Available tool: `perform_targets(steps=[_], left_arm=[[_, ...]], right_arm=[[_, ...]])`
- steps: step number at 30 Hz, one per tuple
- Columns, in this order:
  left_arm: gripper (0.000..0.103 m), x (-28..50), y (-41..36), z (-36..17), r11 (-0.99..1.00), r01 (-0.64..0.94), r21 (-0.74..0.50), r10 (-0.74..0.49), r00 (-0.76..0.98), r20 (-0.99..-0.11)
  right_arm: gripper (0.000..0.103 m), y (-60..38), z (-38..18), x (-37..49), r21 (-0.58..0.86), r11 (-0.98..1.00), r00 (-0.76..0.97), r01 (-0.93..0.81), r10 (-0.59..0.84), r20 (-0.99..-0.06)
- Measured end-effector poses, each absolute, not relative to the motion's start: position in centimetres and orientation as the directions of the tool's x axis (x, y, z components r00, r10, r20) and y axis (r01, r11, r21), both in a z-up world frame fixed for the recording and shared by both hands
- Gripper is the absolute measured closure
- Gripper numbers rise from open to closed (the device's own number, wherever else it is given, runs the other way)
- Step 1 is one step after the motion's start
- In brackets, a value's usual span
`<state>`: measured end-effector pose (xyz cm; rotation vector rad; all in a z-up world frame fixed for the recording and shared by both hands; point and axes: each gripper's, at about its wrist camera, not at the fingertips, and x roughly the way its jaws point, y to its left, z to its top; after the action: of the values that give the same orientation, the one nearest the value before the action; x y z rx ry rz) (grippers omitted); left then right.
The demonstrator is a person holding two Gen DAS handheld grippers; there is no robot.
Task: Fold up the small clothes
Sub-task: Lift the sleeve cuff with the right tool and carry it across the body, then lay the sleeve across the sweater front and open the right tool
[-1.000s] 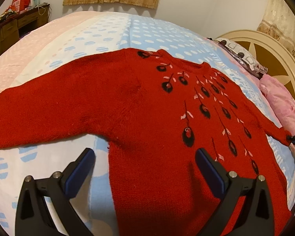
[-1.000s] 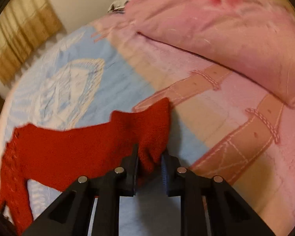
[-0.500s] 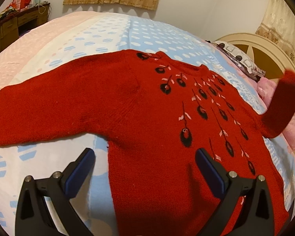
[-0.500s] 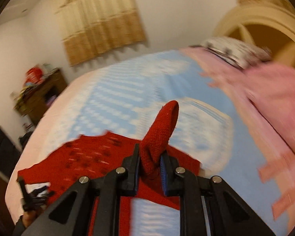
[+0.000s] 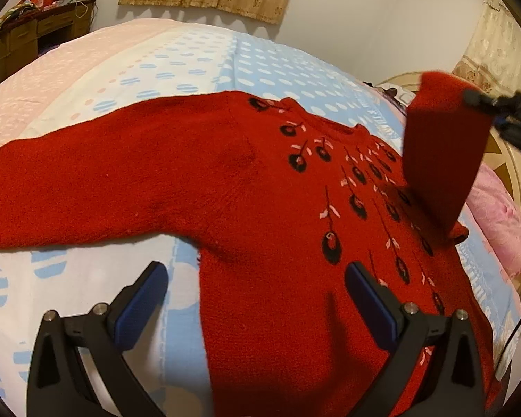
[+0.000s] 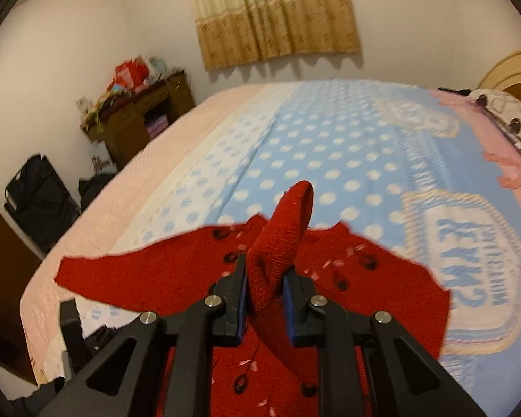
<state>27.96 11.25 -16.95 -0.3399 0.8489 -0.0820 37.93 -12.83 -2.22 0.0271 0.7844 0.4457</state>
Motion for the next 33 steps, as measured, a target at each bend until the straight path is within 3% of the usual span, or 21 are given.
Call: perform_targets(steps=[9, 20, 22, 23, 24, 30, 33], left_arm=[[0.0, 28.0, 11.1, -16.9, 0.944, -0.066, -0.323, -0.2, 0.662, -0.722], [0.0, 28.5, 10.8, -17.2, 0.956, -0.067, -0.286, -0.178, 0.64, -0.747], [0.0, 28.7, 10.6, -17.3, 0.961, -0.065, -0.267, -0.168, 0.63, -0.758], [0.0, 28.7, 10.5, -17.4, 0.963, -0.066, -0.26, -0.163, 0.627, -0.762], [0.0, 28.8, 10.3, -17.4, 0.966, -0.066, -0.249, -0.155, 0.623, -0.767], [0.0, 29.2, 9.3, -17.3, 0.985, -0.049, -0.163, -0.106, 0.574, -0.812], [0.0, 28.7, 9.9, -15.9, 0.977, -0.053, -0.205, -0.139, 0.573, -0.808]], right_arm=[[0.086, -8.8, -9.4, 38.3, 0.182, 0.895, 0.556, -0.407, 0.401, -0.728], [0.084, -7.2, -13.5, 39.1, 0.266, 0.862, 0.497, -0.431, 0.473, -0.728], [0.07, -6.7, -13.9, 38.7, 0.252, 0.851, 0.481, -0.461, 0.479, -0.734], [0.045, -6.6, -14.1, 38.4, 0.25, 0.845, 0.473, -0.473, 0.483, -0.737], [0.026, -6.6, -14.1, 37.9, 0.25, 0.837, 0.465, -0.486, 0.49, -0.737], [0.024, -10.1, -12.7, 35.3, 0.124, 0.9, 0.588, -0.419, 0.373, -0.718], [0.024, -13.5, -11.9, 33.6, 0.042, 0.945, 0.676, -0.324, 0.262, -0.689]])
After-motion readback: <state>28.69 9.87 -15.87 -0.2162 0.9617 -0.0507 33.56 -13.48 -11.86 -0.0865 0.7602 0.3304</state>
